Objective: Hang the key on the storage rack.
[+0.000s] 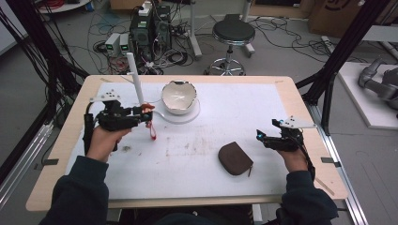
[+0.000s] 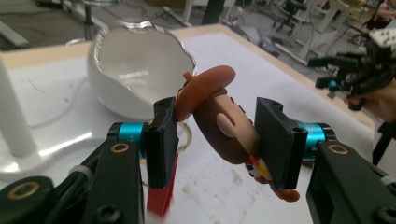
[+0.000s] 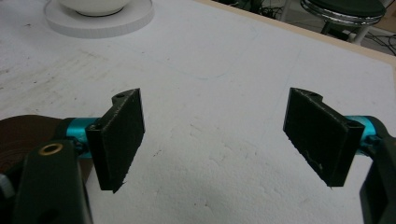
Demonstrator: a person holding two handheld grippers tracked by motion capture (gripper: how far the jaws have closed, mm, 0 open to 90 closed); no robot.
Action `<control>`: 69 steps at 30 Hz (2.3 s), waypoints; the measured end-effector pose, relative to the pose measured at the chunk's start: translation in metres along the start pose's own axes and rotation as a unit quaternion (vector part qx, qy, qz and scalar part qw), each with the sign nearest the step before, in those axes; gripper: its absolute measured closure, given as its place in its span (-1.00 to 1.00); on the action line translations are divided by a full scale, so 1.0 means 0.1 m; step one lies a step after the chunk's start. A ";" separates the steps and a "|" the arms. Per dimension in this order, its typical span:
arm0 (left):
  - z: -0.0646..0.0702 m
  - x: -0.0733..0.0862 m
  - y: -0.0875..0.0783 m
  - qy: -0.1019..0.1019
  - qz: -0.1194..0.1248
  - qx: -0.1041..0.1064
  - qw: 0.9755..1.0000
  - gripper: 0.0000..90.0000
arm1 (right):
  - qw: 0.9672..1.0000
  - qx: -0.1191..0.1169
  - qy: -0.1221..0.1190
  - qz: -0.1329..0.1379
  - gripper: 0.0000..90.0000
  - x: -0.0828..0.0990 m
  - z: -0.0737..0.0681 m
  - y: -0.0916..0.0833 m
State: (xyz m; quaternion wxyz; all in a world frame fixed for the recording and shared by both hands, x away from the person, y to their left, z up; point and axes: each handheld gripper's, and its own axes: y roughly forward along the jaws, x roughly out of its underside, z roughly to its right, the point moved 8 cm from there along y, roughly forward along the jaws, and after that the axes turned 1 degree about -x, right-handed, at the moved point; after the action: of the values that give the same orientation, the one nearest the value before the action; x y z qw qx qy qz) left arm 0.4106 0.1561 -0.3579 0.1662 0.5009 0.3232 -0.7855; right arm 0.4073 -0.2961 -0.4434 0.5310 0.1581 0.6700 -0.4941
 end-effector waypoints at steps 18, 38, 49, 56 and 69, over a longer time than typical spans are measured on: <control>-0.40 -0.72 -0.28 0.011 0.080 -0.023 0.996 0.11 | 1.000 0.001 -0.001 0.002 -0.54 -0.01 0.01 0.00; -0.72 -0.86 -0.23 -0.025 0.095 -0.054 0.994 0.11 | 1.000 0.000 -0.001 0.002 -0.54 0.00 0.01 0.00; -0.92 -0.66 -0.28 -0.045 0.108 -0.078 0.990 0.11 | 1.000 -0.002 -0.001 0.001 -0.54 0.00 0.00 0.00; -1.00 -0.46 -0.27 -0.045 0.092 -0.099 0.990 0.11 | 1.000 -0.002 -0.001 0.003 -0.54 -0.01 0.00 0.00; -0.88 0.01 -0.23 0.030 0.085 -0.125 0.988 0.15 | 1.000 0.000 0.000 0.002 -0.54 -0.01 0.00 0.00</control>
State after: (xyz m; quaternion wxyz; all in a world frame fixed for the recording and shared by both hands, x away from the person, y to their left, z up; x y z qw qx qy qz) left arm 0.4564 0.2327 -0.3761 0.2838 0.5248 0.3802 -0.7067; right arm 0.4074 -0.2955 -0.4427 0.5323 0.1594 0.6694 -0.4932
